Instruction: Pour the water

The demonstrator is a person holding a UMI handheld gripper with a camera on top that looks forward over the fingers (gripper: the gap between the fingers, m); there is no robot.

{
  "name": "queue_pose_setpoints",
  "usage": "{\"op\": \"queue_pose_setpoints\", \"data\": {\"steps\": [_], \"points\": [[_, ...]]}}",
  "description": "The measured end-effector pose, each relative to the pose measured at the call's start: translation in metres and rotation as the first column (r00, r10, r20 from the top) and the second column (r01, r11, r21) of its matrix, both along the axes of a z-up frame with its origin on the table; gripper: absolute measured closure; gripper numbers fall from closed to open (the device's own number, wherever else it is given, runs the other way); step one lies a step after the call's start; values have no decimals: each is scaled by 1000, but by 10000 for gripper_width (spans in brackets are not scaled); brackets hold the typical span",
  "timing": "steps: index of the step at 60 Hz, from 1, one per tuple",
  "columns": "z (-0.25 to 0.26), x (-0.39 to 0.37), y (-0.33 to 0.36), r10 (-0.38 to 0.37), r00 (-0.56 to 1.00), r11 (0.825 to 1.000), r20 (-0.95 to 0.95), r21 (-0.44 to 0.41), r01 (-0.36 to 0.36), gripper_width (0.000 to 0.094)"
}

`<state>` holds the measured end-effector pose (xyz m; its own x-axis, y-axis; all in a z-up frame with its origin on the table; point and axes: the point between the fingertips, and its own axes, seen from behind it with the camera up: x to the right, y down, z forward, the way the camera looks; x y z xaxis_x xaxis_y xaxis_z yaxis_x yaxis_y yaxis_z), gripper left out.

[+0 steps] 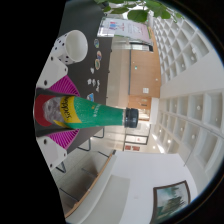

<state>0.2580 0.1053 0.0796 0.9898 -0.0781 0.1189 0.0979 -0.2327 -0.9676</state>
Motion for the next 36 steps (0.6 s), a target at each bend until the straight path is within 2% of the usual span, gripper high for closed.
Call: {"op": "queue_pose_setpoints", "data": {"steps": [6,9,10,11,14,18,36], "points": [[-2,1,-5,-16,1000,998,5,-58,16,337],[0,3,-12,-30,1000,997,-3,-78,29,166],[2,4,-15,-34,999,996,-5,-81,33,75],[5,4,-19,-38,999,996,-5,-84,37,59],[13,5,-32,-56,998,993,1,-102,56,103],[27,-1,-51,-61,998,992,4,-111,61,72],[83,-40,-206,-112,991,983,-69,-152,101,83]]}}
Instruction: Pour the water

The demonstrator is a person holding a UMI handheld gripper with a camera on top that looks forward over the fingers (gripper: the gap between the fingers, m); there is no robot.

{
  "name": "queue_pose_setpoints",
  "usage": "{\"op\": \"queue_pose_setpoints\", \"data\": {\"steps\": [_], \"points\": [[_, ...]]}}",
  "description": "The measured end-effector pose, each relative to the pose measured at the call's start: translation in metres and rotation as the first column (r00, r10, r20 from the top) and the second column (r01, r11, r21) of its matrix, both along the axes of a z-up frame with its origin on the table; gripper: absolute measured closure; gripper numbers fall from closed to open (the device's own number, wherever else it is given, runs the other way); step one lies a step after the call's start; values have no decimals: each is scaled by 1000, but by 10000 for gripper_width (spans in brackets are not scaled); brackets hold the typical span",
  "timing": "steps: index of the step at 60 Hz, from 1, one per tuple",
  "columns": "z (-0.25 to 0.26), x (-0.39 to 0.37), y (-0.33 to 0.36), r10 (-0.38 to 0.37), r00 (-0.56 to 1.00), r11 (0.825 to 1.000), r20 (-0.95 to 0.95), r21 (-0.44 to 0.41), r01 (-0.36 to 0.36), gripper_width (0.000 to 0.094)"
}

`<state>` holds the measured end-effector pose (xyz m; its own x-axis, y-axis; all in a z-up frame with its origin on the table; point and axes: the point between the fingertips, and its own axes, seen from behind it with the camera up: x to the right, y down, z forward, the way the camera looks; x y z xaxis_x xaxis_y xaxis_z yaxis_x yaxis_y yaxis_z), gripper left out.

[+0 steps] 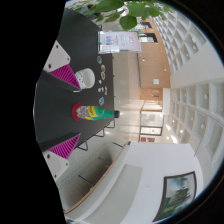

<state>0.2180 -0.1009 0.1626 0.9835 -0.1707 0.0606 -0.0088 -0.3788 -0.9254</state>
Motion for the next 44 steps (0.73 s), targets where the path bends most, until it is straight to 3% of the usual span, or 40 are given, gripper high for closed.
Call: {"op": "queue_pose_setpoints", "data": {"steps": [21,44], "points": [[25,-48,-147,30,1000,1000,-6,-2,-30,77],[31,-55,-184,24,1000,1000,9,5,-24,77]]}}
